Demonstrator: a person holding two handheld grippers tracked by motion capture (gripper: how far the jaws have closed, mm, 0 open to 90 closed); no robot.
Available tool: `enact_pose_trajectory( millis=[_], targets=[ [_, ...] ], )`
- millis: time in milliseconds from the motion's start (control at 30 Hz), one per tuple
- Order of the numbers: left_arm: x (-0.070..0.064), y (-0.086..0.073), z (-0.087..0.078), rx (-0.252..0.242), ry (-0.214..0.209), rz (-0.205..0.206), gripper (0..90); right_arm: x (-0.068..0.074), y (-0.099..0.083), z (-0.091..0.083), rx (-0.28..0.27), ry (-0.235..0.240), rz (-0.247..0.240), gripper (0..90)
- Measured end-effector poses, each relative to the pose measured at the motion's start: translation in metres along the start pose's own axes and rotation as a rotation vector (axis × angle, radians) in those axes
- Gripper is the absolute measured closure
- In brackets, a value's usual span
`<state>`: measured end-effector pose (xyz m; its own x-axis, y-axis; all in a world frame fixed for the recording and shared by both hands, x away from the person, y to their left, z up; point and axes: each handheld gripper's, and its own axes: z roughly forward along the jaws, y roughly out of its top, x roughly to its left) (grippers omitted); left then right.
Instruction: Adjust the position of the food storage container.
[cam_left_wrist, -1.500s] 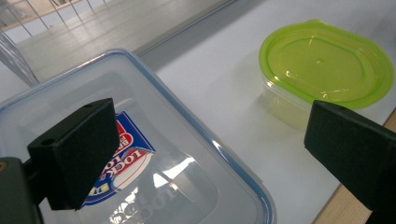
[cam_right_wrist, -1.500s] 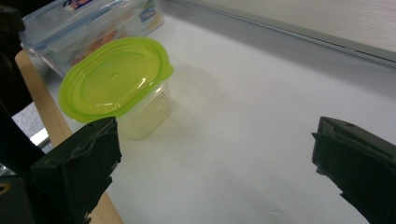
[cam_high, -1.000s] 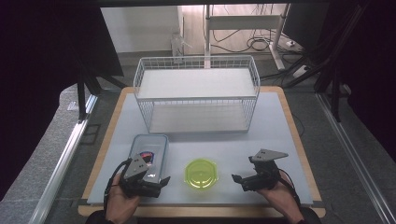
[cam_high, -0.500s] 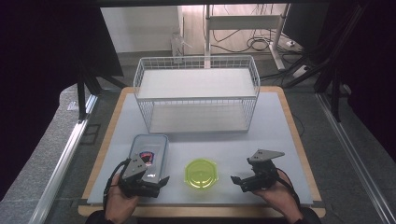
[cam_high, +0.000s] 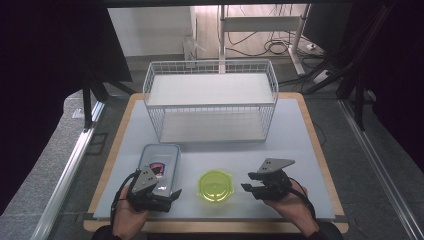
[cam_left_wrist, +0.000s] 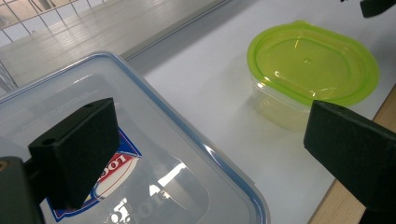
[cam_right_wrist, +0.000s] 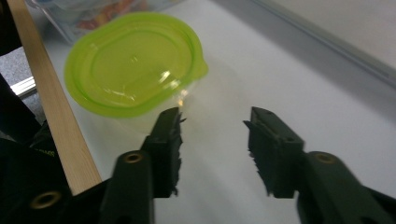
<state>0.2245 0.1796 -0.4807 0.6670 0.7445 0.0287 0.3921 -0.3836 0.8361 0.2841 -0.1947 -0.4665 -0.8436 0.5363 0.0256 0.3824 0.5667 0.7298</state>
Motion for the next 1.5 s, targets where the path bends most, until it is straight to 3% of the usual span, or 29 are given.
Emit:
enact_pose_trajectory(
  millis=[200,367,767,1133,1233,1500],
  targets=[
    [-0.001,0.000,0.000,0.002,0.004,0.006,3.6,0.008,0.016,0.006,-0.008,0.046,-0.082,79.8],
    [0.000,0.000,-0.001,-0.005,0.010,0.007,3.6,0.013,0.025,0.020,-0.005,0.094,-0.109,89.3],
    [0.001,-0.001,-0.002,-0.009,0.017,0.007,3.6,0.053,0.063,0.070,0.000,0.188,-0.231,90.0],
    [0.000,-0.001,-0.002,-0.004,0.013,0.011,3.7,0.086,0.078,0.103,0.042,0.231,-0.316,90.0],
    [0.000,-0.001,-0.002,-0.001,0.011,0.012,3.7,0.090,0.076,0.109,0.079,0.208,-0.343,90.0],
    [-0.001,-0.001,-0.001,-0.001,0.009,0.011,3.7,0.082,0.070,0.103,0.091,0.222,-0.311,90.0]
  ],
)
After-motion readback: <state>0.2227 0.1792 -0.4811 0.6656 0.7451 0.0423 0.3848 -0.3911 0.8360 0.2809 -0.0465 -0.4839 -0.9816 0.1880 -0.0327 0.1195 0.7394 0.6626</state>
